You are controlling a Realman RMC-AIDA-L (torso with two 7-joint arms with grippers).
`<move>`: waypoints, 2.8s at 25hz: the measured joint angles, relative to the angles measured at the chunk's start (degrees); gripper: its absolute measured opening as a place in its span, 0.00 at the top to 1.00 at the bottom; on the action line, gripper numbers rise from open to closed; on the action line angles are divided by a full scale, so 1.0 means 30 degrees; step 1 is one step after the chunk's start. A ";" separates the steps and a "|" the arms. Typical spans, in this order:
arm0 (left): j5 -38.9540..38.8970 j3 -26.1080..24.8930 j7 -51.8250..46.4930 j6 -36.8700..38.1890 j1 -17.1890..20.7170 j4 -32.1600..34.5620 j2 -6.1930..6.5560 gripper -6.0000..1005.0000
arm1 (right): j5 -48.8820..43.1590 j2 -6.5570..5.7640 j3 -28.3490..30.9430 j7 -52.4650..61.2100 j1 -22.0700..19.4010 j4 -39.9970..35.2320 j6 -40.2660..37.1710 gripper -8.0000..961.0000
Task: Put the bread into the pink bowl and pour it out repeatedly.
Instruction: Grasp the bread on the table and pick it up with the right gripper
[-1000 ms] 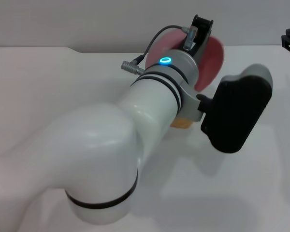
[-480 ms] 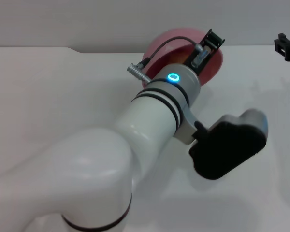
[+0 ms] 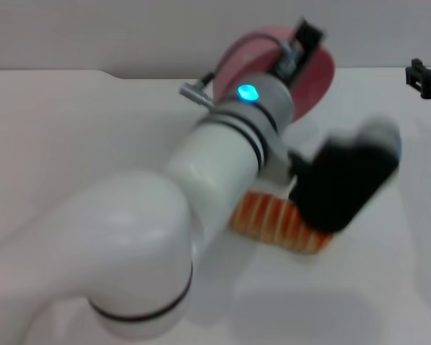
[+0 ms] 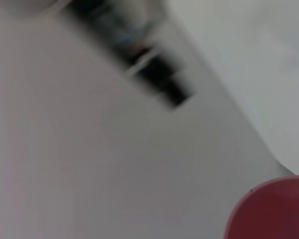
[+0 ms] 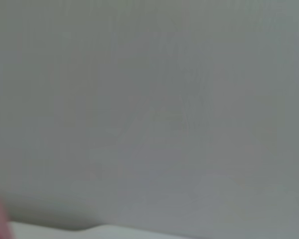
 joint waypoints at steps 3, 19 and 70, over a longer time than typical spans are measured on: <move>-0.0150 -0.0478 -0.1577 -0.0154 -0.0088 0.0123 -0.0002 0.96 | 0.0368 -0.0029 -0.0158 -0.0071 0.0083 -0.0030 0.0495 0.21; -1.3870 -1.1639 -0.7825 -0.7753 0.0169 0.2496 0.0303 0.96 | 0.9083 -0.0258 -0.1741 -0.2058 0.2191 0.0320 0.3300 0.21; -1.4186 -1.1812 -0.7089 -0.7090 -0.0853 0.0379 0.0238 0.96 | 1.3155 -0.0265 -0.2470 -0.3577 0.4639 0.6652 0.0836 0.30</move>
